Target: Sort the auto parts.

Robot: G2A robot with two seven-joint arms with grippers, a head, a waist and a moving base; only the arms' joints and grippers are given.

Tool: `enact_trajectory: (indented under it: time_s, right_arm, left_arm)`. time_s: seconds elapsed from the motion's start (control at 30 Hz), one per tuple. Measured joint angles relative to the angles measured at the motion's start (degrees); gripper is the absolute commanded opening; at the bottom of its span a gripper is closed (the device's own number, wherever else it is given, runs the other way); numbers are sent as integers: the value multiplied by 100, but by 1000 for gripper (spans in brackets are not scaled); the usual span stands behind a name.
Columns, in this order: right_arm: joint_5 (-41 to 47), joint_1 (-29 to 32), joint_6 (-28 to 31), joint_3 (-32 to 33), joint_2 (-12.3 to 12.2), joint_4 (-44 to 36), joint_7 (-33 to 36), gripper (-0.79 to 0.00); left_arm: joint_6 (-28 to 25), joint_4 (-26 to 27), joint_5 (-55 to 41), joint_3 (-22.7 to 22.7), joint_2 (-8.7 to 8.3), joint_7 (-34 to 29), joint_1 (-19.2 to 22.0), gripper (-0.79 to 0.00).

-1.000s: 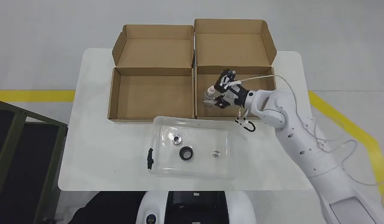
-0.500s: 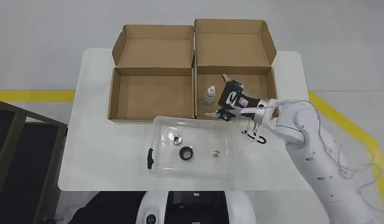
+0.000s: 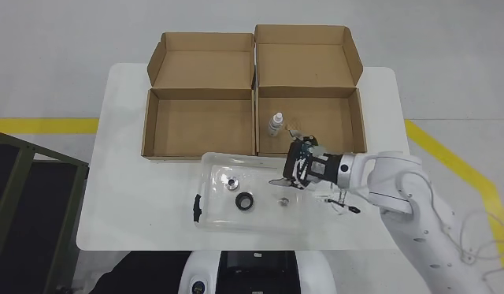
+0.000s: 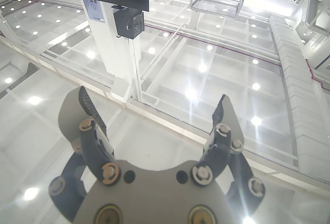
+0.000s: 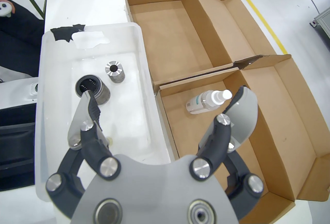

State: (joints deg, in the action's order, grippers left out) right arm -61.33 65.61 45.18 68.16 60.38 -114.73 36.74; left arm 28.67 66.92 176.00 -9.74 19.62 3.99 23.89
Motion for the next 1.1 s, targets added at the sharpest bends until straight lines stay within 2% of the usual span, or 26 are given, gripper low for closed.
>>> enact_trajectory:
  time_s: [0.37, 0.8, 1.03, 1.1]
  right_arm:
    - [-320, 400, 100, -117, -94, -372, 559, 0]
    - [-676, 774, 170, -225, -186, -474, 830, 0]
    - [-765, 802, 128, -309, -215, -377, 993, -117]
    - [-788, 796, 108, -337, -219, -368, 1038, -111]
  left_arm:
    - [0, 0, 0, 0, 0, 0, 0, 0]
    - [0, 0, 0, 0, 0, 0, 0, 0]
    - [0, 0, 0, 0, 0, 0, 0, 0]
    - [0, 0, 0, 0, 0, 0, 0, 0]
